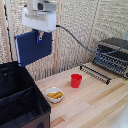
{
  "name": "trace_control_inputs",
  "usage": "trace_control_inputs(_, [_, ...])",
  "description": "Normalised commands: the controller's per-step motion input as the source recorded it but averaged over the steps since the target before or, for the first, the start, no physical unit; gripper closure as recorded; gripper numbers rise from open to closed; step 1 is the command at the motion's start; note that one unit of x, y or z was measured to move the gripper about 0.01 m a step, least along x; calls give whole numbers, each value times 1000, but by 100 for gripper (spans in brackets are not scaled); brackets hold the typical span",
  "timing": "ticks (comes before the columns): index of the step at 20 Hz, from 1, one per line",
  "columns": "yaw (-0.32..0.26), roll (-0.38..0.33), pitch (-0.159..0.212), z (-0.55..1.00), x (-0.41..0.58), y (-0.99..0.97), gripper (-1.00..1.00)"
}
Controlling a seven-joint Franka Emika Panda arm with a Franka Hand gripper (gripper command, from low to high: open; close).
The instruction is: Gently maneuver your gripper in the book's direction. Confidently hold the book by angling your gripper properly. Relocate the book to the caddy. Pinpoint the back pocket of the caddy and set the book down inside it.
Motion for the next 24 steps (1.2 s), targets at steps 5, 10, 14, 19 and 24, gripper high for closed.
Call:
trace_control_inputs(5, [-88, -3, 0, 297, 149, 871, 100])
trace_control_inputs(10, [-76, -5, 0, 378, 201, 877, 100])
trace_control_inputs(14, [-49, 0, 0, 457, 310, 886, 100])
trace_control_inputs(19, [-49, 0, 29, 413, 493, 742, 100])
trace_control_inputs(24, [-62, -1, 85, 62, 683, 369, 100])
